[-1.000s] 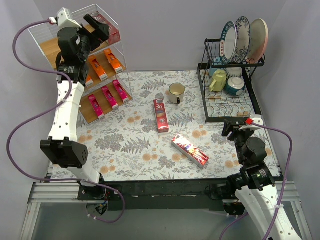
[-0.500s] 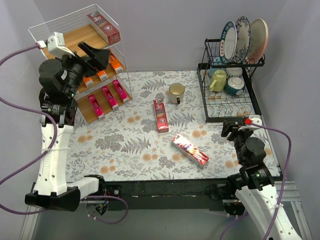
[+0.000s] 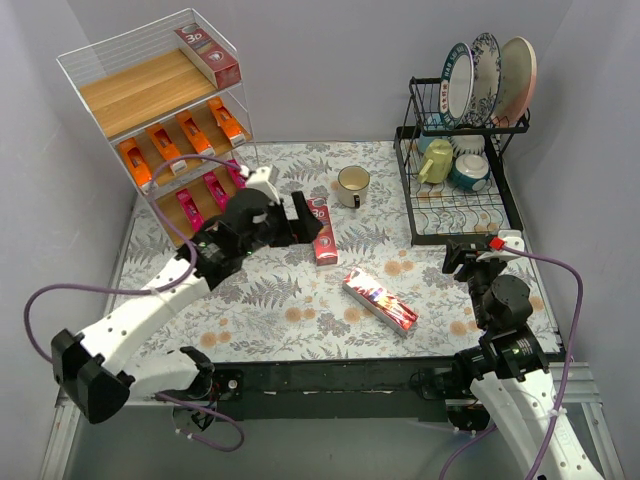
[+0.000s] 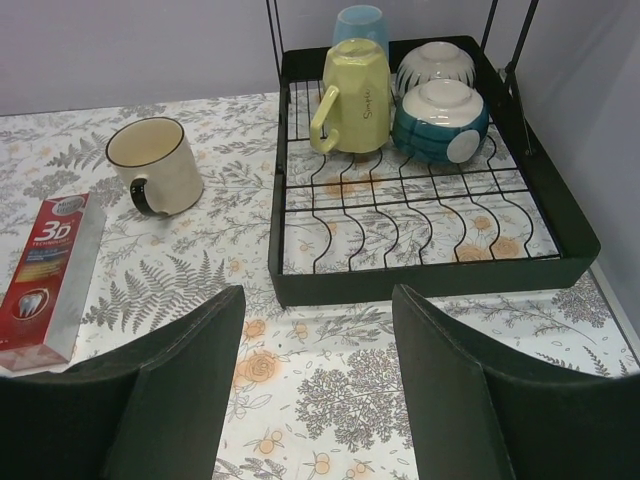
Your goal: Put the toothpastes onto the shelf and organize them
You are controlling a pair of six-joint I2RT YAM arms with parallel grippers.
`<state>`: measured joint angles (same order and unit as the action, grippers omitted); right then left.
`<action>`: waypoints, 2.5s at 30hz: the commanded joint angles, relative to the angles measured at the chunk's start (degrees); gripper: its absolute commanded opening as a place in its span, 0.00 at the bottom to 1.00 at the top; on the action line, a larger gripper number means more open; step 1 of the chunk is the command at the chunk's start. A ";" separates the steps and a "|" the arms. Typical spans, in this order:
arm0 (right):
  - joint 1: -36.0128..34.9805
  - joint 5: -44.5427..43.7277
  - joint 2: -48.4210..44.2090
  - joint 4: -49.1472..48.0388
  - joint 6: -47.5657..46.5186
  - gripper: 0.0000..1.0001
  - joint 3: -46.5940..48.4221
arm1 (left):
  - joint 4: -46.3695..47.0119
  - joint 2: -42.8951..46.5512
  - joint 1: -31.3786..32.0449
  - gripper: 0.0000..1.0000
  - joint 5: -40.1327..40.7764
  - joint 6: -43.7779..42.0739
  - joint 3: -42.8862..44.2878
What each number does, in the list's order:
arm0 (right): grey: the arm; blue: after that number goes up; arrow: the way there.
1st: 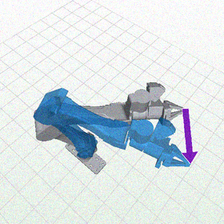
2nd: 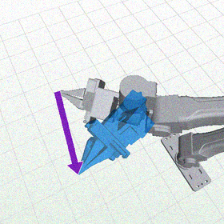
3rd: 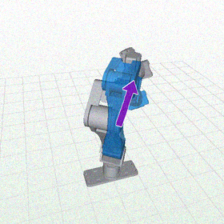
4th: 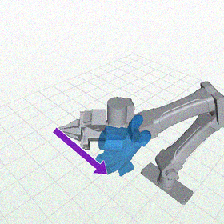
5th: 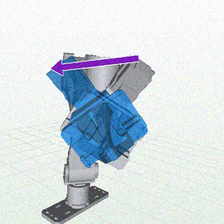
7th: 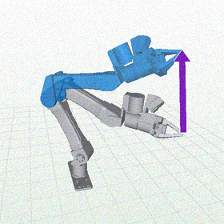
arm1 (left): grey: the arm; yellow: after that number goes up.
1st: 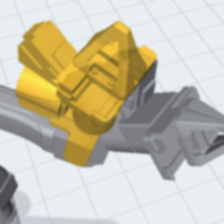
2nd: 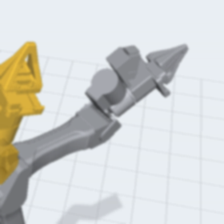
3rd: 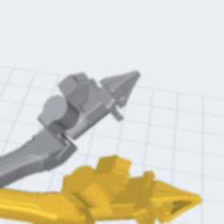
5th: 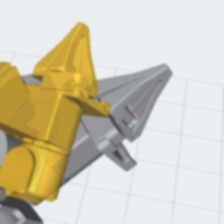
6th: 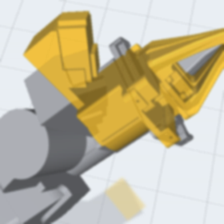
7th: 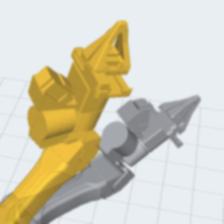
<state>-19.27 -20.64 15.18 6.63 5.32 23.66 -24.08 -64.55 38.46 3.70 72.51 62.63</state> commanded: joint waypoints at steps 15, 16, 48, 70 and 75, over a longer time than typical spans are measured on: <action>-0.33 0.69 -2.26 -3.29 -0.58 0.69 -0.28 | 1.84 -36.24 19.02 0.98 44.01 12.12 6.88; -0.33 0.78 -2.43 -3.29 -0.58 0.70 -0.19 | 2.54 -38.69 19.02 0.98 45.06 12.13 7.33; -0.51 0.34 -3.40 -3.56 -0.84 0.68 -0.54 | 13.55 -40.75 16.56 0.42 49.12 14.15 0.91; -0.51 0.60 -0.77 -2.77 -0.66 0.68 -0.11 | -18.72 -20.26 16.65 0.38 42.17 -5.17 36.22; -0.60 2.10 0.55 -2.33 -0.40 0.68 -0.02 | -25.40 -24.82 16.48 0.40 50.50 -12.11 53.78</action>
<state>-19.53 -19.70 14.79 6.00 5.32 23.44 -42.74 -87.96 55.24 45.12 68.23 104.03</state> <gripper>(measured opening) 0.679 0.552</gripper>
